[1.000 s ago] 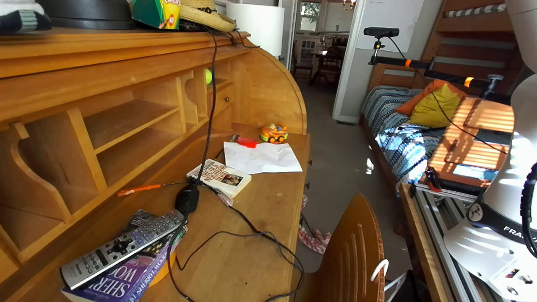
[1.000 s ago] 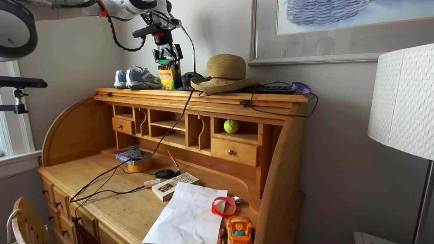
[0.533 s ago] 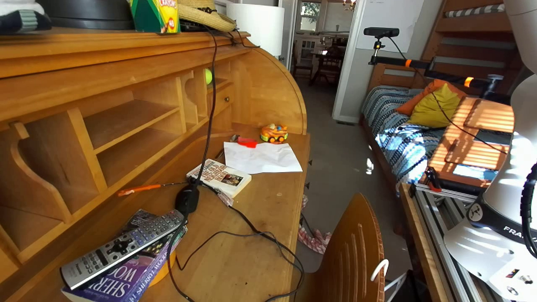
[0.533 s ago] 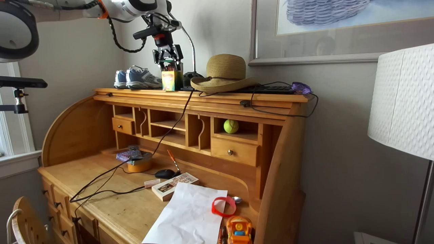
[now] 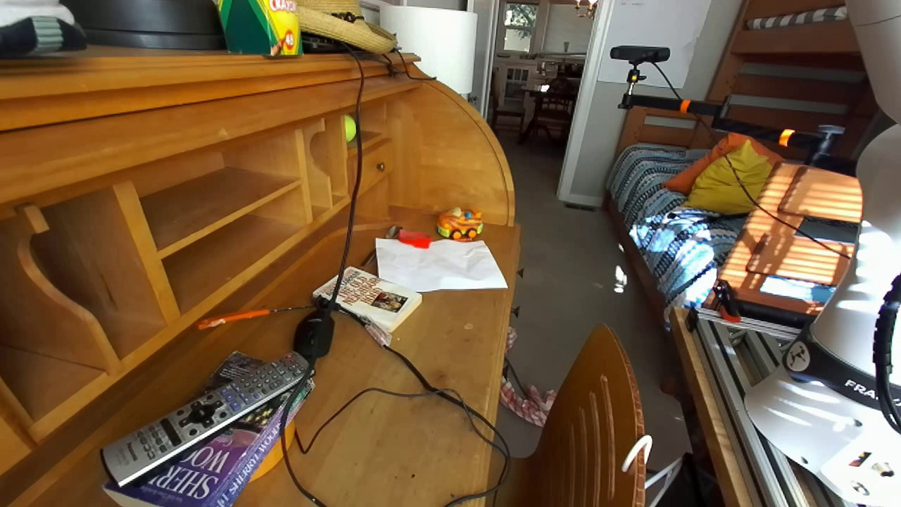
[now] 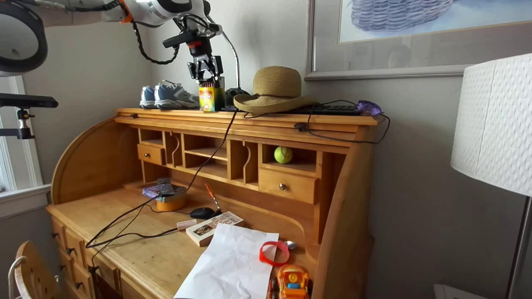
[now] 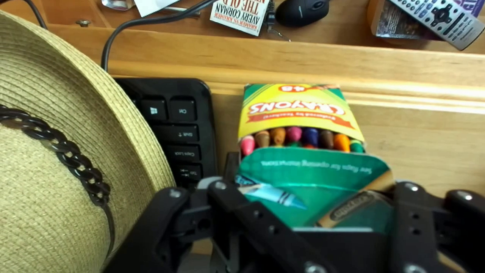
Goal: Put the box of crayons on top of the dresser
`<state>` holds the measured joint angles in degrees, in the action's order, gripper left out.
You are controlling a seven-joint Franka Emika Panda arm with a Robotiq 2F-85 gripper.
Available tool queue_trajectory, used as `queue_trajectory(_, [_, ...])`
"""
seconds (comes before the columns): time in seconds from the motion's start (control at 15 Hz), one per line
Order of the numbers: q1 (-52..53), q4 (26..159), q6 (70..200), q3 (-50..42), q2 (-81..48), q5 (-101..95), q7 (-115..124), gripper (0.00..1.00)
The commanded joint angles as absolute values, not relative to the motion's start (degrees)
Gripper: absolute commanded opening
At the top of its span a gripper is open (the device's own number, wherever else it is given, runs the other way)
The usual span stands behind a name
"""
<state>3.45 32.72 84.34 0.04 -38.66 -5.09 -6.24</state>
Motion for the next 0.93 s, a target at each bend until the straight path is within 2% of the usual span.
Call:
queue_trajectory(0.0, [4.13,31.45,86.19,-0.82,-39.45,-6.89,-6.43,0.5])
queue_trajectory(0.6, [4.44,31.73,89.15,-0.69,-40.13,-8.2,-6.03,0.5])
queue_trajectory(0.67, [4.42,31.71,89.09,-0.64,-39.99,-8.18,-6.12,0.94])
queue_trajectory(0.73, [4.5,31.7,88.94,-0.76,-39.85,-8.38,-6.08,0.94])
queue_trajectory(0.8, [4.53,31.72,88.53,-0.8,-39.74,-8.5,-6.3,1.0])
queue_trajectory(0.87, [4.59,31.73,88.25,-0.88,-39.65,-8.72,-6.19,1.0])
